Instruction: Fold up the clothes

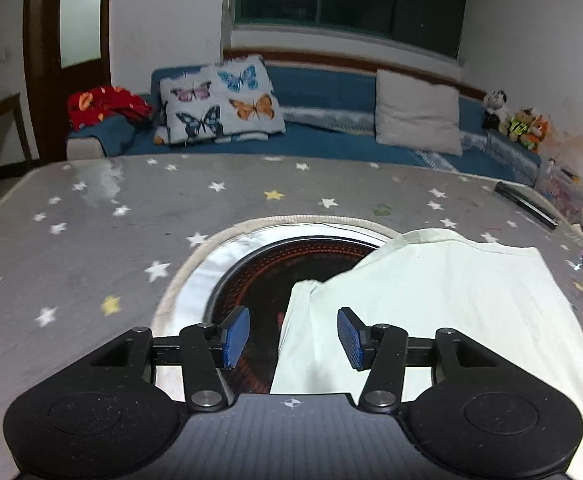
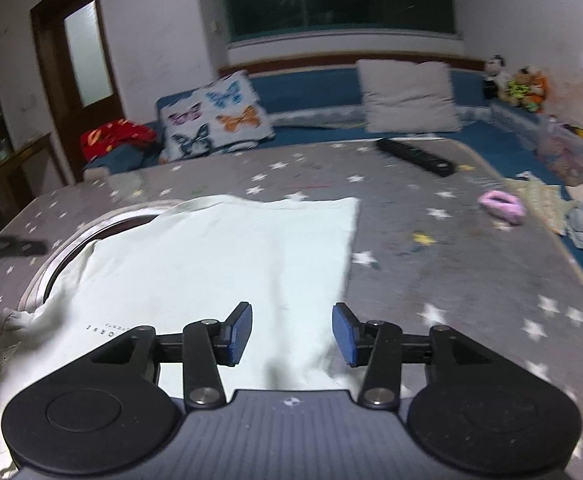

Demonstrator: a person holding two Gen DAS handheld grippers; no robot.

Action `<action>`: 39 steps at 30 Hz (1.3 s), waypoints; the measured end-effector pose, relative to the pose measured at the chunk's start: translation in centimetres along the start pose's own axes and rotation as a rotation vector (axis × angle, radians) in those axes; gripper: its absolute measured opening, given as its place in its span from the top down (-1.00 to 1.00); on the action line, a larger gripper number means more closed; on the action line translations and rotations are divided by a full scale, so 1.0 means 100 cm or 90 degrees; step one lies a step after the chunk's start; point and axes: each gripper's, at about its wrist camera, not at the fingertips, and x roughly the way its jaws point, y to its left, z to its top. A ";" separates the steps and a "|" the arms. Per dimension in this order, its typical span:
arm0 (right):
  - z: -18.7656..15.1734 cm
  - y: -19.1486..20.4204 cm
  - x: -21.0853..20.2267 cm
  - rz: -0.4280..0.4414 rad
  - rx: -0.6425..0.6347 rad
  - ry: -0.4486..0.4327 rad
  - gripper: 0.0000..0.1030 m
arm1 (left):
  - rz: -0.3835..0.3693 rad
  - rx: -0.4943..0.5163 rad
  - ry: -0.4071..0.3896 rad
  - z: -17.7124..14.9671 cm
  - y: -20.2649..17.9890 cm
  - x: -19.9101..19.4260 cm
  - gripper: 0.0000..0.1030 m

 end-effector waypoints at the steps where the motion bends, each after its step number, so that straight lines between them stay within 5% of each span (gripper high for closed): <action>1: 0.002 0.003 0.006 0.006 -0.005 0.005 0.08 | -0.002 0.000 0.008 0.004 -0.001 0.012 -0.01; 9: 0.021 0.032 0.047 0.046 -0.059 0.034 -0.02 | -0.036 -0.020 0.069 0.012 0.008 0.075 0.08; 12: 0.026 0.040 0.056 0.057 -0.073 0.039 -0.02 | -0.077 -0.032 0.074 0.010 0.010 0.079 0.64; 14: 0.033 0.045 0.063 0.069 -0.080 0.041 -0.02 | -0.097 -0.029 0.062 0.009 0.008 0.074 0.81; 21: 0.062 0.064 0.082 0.114 -0.093 0.029 -0.02 | -0.194 0.062 -0.004 -0.004 -0.029 0.025 0.85; 29: 0.080 0.085 0.112 0.160 -0.086 0.045 0.00 | -0.287 0.153 0.053 -0.032 -0.064 0.015 0.78; 34: 0.071 0.086 0.120 0.153 -0.096 0.064 0.00 | -0.265 0.103 0.009 -0.017 -0.041 0.001 0.72; 39: 0.064 0.074 0.118 0.138 -0.084 0.071 0.00 | -0.166 0.023 0.024 -0.004 -0.019 0.021 0.63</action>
